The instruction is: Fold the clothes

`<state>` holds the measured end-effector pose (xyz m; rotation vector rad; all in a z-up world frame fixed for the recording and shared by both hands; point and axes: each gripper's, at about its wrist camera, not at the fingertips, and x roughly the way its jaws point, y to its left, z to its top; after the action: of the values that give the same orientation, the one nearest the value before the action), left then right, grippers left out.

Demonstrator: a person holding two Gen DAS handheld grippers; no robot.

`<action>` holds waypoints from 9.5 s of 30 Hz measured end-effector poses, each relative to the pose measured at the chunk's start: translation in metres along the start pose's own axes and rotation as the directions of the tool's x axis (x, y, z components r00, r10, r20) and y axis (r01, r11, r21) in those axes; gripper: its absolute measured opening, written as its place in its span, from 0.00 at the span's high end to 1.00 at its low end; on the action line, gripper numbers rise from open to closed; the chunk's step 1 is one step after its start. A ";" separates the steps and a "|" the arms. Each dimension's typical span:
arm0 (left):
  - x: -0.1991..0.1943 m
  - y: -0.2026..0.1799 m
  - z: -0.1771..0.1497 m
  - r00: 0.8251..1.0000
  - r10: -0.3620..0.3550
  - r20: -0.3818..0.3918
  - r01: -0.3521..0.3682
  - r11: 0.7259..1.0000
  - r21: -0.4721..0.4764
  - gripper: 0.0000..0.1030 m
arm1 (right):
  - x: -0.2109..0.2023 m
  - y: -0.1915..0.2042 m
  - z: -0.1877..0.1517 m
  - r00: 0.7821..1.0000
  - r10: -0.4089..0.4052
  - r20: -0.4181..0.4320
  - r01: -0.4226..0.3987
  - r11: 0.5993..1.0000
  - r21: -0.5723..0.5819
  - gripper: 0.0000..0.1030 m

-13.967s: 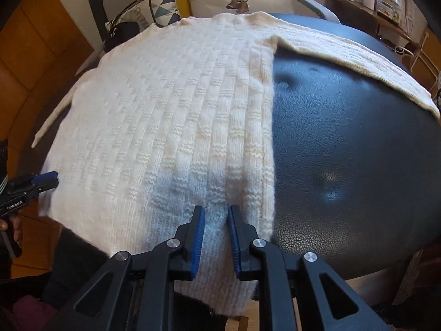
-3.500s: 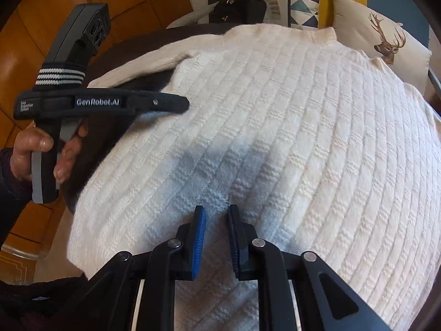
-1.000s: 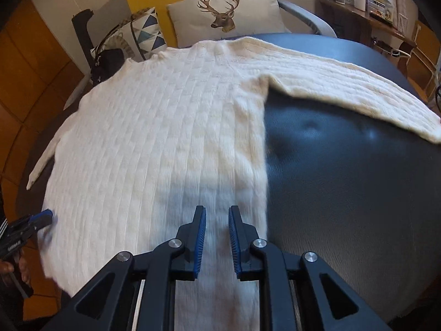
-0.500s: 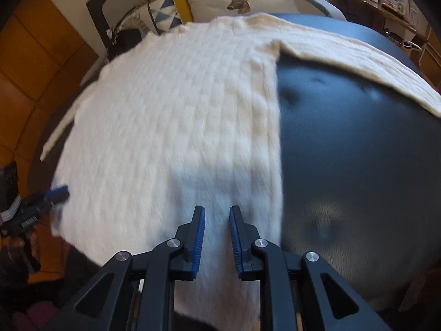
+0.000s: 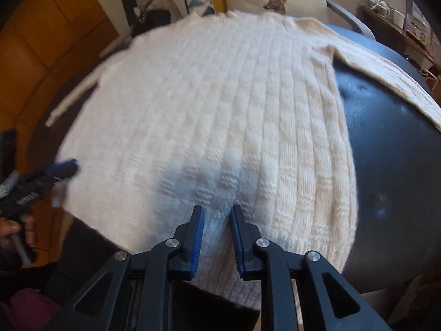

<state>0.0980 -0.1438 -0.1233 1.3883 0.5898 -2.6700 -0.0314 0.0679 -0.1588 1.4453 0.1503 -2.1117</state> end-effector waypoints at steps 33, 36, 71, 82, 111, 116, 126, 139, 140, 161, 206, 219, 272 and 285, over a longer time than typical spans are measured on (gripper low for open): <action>0.110 -0.087 0.112 0.989 -0.074 -0.127 0.091 0.987 0.133 0.74 | -0.093 -0.443 0.017 0.849 -0.307 0.430 -0.350 0.284 0.893 0.66; 0.114 -0.088 0.118 0.989 -0.067 -0.129 0.085 0.986 0.142 0.74 | -0.094 -0.458 0.011 0.851 -0.311 0.423 -0.349 0.265 0.899 0.66; 0.212 -0.259 0.263 0.890 -0.397 -0.226 0.435 0.888 0.153 0.58 | -0.079 -0.407 0.084 0.829 -0.120 0.546 -0.347 0.655 0.671 0.95; 0.254 -0.365 0.293 0.795 -0.487 -0.362 0.552 0.828 0.101 0.48 | -0.055 -0.367 0.093 0.847 -0.010 0.532 -0.362 0.723 0.589 0.95; 0.258 -0.368 0.299 0.828 -0.475 -0.297 0.516 0.853 0.076 0.88 | -0.054 -0.312 0.075 0.890 0.020 0.456 -0.307 0.767 0.563 0.78; 0.226 -0.356 0.332 0.817 -0.532 -0.222 0.555 0.830 0.054 0.88 | -0.038 -0.297 0.044 0.788 0.186 0.587 -0.559 0.616 0.555 0.79; 0.159 -0.295 0.386 0.825 -0.564 -0.032 0.565 0.825 0.021 0.88 | 0.015 -0.238 0.094 0.811 0.189 0.553 -0.549 0.573 0.609 0.79; 0.120 -0.180 0.394 0.843 -0.525 0.117 0.534 0.842 -0.069 0.88 | 0.030 -0.240 0.098 0.873 0.108 0.475 -0.457 0.520 0.722 0.76; 0.121 -0.168 0.390 0.848 -0.518 0.115 0.528 0.845 -0.087 0.88 | 0.031 -0.242 0.098 0.878 0.093 0.469 -0.447 0.509 0.735 0.76; 0.101 0.005 0.333 0.880 -0.426 0.210 0.472 0.833 -0.288 0.88 | 0.036 -0.235 0.140 0.916 0.034 0.401 -0.349 0.562 0.750 0.75; 0.138 0.116 0.276 0.994 -0.102 0.041 0.109 0.948 -0.300 0.88 | 0.047 -0.185 0.183 0.964 -0.106 0.244 -0.046 0.836 0.546 0.76; 0.145 0.125 0.270 0.989 -0.149 0.014 0.143 0.910 -0.390 0.87 | 0.034 -0.229 0.128 0.886 0.149 0.439 -0.448 0.521 0.727 0.73; 0.131 0.077 0.274 0.972 -0.230 0.052 0.236 0.938 -0.252 0.86 | 0.046 -0.200 0.132 0.807 0.187 0.561 -0.579 0.441 0.685 0.73; 0.123 0.074 0.278 0.963 -0.256 0.081 0.267 0.936 -0.227 0.86 | 0.032 -0.191 0.163 0.835 0.043 0.549 -0.467 0.585 0.663 0.93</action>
<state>-0.1714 -0.3017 -0.1001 1.2517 1.1189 -2.7031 -0.2712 0.1491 -0.1620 1.1514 -1.2763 -2.2796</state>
